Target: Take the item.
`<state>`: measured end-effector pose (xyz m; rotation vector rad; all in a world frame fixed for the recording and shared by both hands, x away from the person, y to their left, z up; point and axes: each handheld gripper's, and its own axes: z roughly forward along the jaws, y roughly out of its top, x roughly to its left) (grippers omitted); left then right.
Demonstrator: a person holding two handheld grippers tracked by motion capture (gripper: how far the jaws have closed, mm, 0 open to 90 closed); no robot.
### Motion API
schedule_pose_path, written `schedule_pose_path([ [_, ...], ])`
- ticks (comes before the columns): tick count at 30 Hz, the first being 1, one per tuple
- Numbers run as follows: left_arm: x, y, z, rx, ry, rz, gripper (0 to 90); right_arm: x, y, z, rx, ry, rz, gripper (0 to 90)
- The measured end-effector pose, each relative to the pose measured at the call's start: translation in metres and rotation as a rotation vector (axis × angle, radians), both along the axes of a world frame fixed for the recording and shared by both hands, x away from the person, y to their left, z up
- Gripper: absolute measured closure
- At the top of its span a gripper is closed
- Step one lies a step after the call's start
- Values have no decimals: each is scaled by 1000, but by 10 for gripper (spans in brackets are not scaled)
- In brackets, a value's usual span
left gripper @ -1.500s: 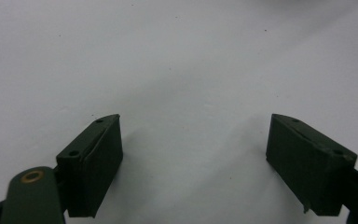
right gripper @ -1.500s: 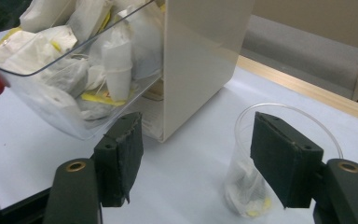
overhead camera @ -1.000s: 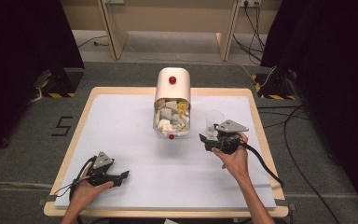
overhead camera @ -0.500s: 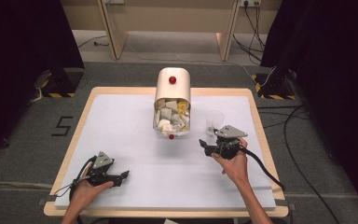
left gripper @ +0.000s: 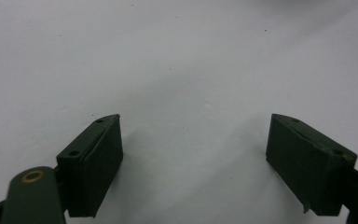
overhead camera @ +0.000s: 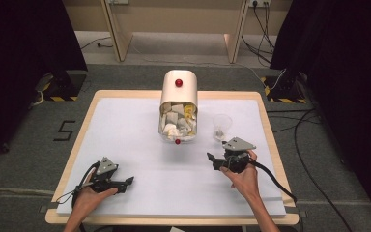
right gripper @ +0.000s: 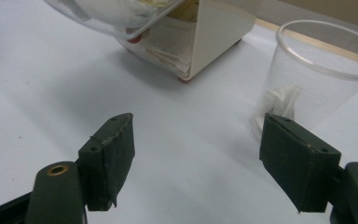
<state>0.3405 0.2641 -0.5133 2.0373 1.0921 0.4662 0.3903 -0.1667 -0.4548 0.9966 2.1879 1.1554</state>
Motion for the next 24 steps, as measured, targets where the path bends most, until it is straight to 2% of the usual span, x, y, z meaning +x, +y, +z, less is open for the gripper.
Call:
schedule_pose_path([
  [6,0,0,0,1,0,0,180,-7,3,-6,-40,12,8,266],
  [9,0,0,0,1,0,1,180,-11,-1,-10,-33,33,1,266],
  [22,0,0,0,2,-1,1,180,-20,-16,-15,11,70,-14,253],
  [24,0,0,0,2,-1,2,180,-23,-17,-16,-1,76,-13,242],
])
